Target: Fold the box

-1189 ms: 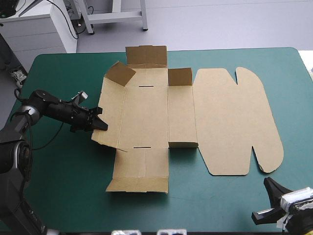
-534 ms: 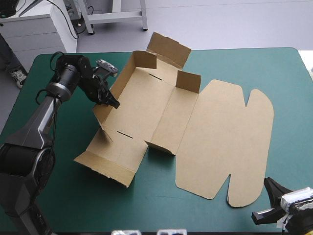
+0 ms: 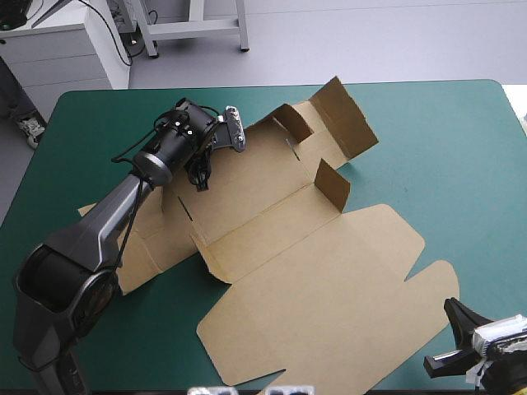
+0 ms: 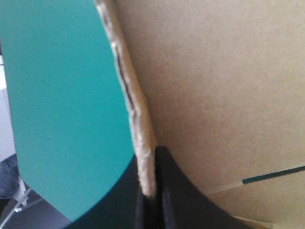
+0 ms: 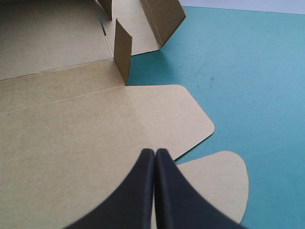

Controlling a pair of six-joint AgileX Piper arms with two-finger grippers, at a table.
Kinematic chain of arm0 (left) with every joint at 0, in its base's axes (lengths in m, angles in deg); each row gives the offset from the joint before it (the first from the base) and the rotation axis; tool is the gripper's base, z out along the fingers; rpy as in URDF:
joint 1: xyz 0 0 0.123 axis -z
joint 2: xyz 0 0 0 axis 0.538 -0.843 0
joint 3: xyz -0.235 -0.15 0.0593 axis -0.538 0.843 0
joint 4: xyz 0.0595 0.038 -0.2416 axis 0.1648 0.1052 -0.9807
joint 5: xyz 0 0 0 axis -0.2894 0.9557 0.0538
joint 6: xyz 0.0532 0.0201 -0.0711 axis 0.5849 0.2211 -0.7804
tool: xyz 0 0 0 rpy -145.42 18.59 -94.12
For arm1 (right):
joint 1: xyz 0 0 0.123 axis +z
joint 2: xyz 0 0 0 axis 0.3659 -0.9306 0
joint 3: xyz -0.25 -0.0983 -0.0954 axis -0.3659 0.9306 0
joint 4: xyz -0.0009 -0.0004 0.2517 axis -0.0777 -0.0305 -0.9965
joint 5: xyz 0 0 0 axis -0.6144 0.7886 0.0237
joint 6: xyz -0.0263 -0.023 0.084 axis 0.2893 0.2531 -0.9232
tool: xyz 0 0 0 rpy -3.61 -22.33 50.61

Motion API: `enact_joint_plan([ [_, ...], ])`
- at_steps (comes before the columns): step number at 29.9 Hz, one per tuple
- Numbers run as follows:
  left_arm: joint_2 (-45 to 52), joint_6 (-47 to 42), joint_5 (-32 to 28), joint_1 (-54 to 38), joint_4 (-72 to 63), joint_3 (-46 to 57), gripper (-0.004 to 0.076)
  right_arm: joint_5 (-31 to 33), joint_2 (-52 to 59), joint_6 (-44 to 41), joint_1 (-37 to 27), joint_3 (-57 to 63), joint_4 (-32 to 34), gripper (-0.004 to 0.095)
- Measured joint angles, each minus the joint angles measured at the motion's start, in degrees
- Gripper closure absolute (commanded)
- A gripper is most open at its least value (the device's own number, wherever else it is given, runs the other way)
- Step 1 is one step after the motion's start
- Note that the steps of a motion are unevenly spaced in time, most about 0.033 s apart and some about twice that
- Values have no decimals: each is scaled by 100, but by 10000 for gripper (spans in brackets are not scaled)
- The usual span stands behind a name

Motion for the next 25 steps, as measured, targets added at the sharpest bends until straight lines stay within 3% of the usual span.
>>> enact_joint_plan([
  [12, -77, 143, -1589, 529, 810, 0, 732, 0, 0, 0, 0, 0, 0, 928],
  [18, -197, 89, -1737, 818, 1176, 0, 733, 0, 0, 0, 0, 0, 0, 928],
  [25, -244, -998, -1726, 1323, 1995, 227, 733, 0, 0, 0, 0, 0, 0, 928],
])
